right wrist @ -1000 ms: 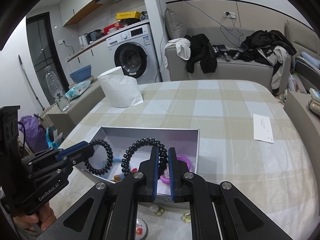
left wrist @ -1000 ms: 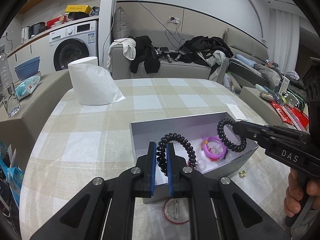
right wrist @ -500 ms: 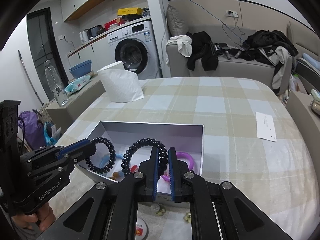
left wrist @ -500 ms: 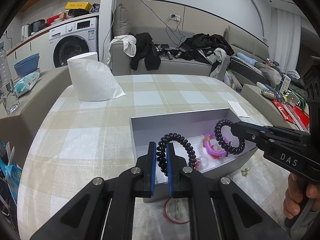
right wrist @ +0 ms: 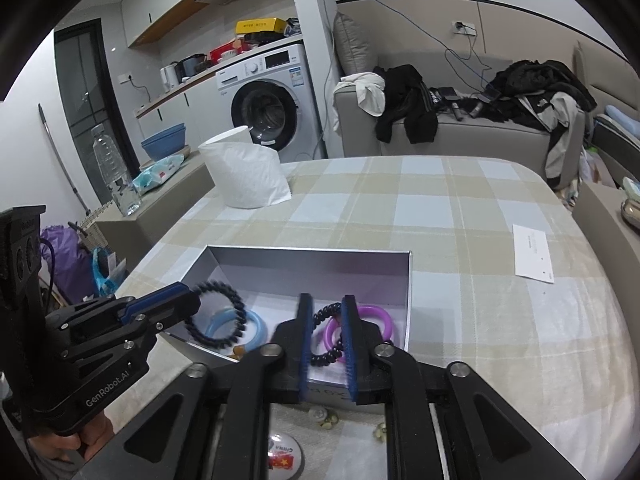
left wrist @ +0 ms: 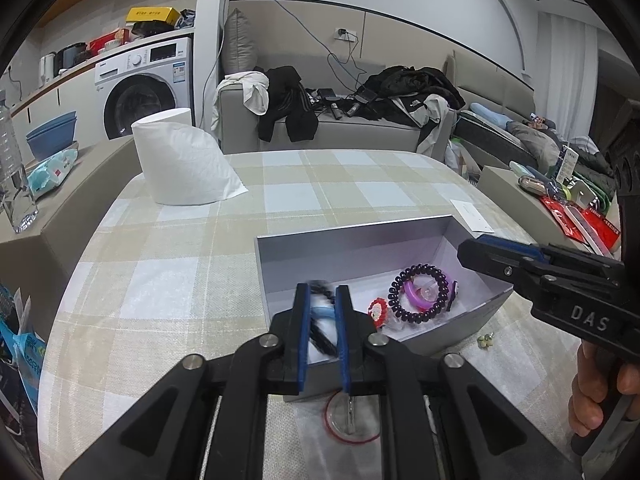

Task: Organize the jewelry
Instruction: 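Carry the hair tie and bead bracelet into the grey box and open both grippers, then withdraw both grippers up out of the grey box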

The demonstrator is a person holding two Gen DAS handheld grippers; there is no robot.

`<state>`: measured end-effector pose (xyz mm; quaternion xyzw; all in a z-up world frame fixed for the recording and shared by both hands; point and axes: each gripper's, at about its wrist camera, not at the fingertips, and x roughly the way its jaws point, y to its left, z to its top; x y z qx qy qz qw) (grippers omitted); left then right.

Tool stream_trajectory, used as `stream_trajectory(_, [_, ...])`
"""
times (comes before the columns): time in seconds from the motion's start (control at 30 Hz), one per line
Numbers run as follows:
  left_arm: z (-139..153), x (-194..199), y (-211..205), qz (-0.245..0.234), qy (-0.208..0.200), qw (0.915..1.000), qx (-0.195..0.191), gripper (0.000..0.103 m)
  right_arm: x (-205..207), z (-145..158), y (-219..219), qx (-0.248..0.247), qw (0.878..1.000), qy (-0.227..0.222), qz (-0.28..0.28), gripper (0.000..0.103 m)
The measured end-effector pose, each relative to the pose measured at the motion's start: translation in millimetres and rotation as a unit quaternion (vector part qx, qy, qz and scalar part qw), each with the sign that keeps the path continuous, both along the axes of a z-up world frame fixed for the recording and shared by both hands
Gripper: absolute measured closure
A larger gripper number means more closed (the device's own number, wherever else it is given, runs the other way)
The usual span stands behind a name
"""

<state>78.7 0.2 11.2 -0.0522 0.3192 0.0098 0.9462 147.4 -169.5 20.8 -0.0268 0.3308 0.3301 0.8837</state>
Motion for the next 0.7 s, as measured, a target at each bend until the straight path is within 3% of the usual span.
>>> stream_trajectory(0.03, [1.4,-1.5,-0.8,0.0,-0.002,1.0,0.001,0.084,-2.0,2.3,-1.8,0.004,1.0,-0.002,0.001,0.072])
stream_trajectory(0.1, [4.5,-5.7,-2.6,-0.008,-0.008,0.9999,0.001,0.073,-7.4,8.6,-6.5,0.014,1.0,-0.014,0.0,0.048])
stream_trajectory(0.17, [6.9,-9.1,-3.8,-0.01,-0.009,0.9999,0.004,0.043,-11.9,13.9,-12.0,0.022,1.0,-0.021,0.0,0.035])
stream_trajectory(0.23, [9.9,-14.0,-4.6,-0.01,-0.012,0.9999,0.004,0.027,-15.0,17.1,-16.8,0.022,0.999,-0.023,0.003,0.021])
stream_trajectory(0.3, [11.9,-17.9,-5.0,-0.011,-0.014,0.9998,0.003,0.018,-18.7,17.9,-22.0,0.017,1.0,-0.024,0.006,0.002])
stream_trajectory(0.37, [12.0,-21.2,-5.6,-0.011,-0.012,0.9999,0.001,0.006,-22.1,16.0,-26.7,0.006,1.0,-0.024,0.009,0.0])
stream_trajectory(0.43, [9.9,-25.3,-5.6,-0.008,-0.011,0.9999,-0.002,0.001,-24.9,11.9,-29.9,-0.01,1.0,-0.019,0.01,0.0])
stream_trajectory(0.7, [-7.2,-36.7,-3.3,-0.003,0.013,0.9997,-0.019,0.001,-32.6,-12.3,-34.4,-0.061,0.998,0.003,0.02,0.0])
